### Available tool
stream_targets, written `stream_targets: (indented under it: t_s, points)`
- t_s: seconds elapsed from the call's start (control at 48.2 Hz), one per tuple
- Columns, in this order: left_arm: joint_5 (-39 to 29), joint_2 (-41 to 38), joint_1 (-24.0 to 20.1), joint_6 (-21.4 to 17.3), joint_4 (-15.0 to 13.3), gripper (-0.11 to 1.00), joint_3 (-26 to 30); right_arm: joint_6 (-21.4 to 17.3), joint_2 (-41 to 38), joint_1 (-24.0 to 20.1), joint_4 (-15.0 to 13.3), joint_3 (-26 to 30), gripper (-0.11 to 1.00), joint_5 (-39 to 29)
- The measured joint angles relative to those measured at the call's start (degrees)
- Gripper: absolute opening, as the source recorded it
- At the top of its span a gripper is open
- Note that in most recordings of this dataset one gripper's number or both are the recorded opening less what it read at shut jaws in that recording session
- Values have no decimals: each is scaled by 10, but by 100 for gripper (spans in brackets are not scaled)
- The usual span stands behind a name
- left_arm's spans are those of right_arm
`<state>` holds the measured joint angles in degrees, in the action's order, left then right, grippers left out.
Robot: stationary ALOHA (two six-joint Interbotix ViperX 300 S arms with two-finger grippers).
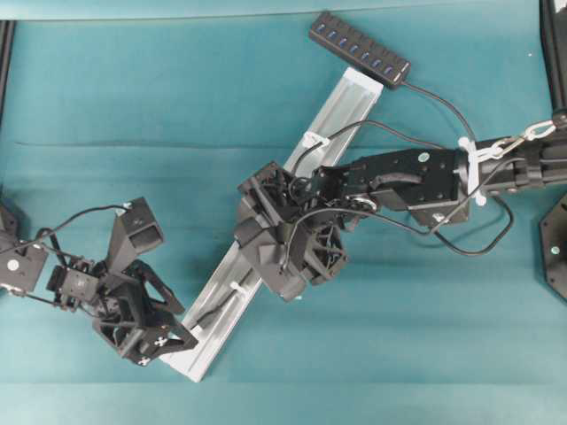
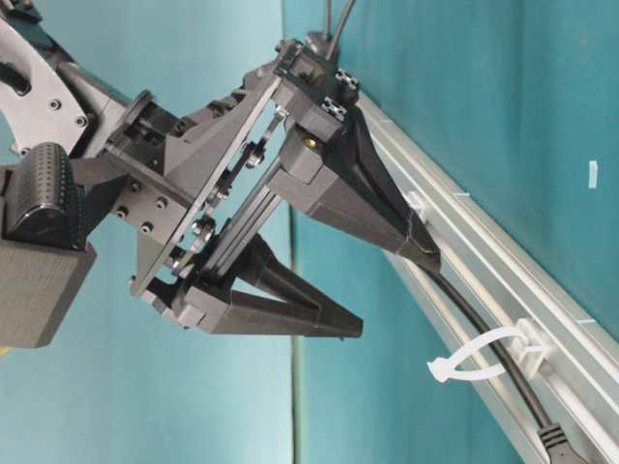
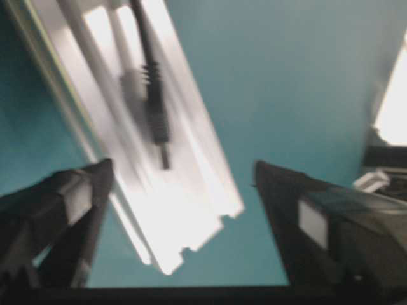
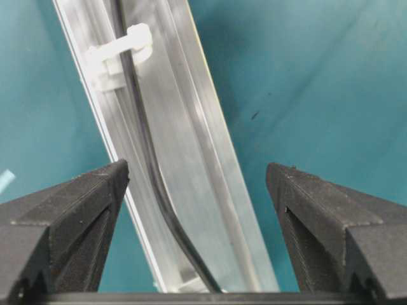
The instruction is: Pass the USB cable through three rings with both arms.
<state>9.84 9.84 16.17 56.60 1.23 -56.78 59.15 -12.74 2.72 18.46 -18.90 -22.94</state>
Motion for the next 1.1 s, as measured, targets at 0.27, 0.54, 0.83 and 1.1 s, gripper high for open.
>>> stream_targets:
  t_s: [0.27,0.54,0.83,1.1]
  points:
    - [-85,127,-28,-130,1,97,17,-133,71,28,2,-1,91,7]
    - [-149,234,-101,-300,1,96,40,-189,135,51,2,-6,91,33]
    - [-76,300,-175,-380,1,94,39,-265,197,84,3,-12,91,67]
    - [-68,350,-209,-439,1,93,31,-315,272,108,3,-64,90,112]
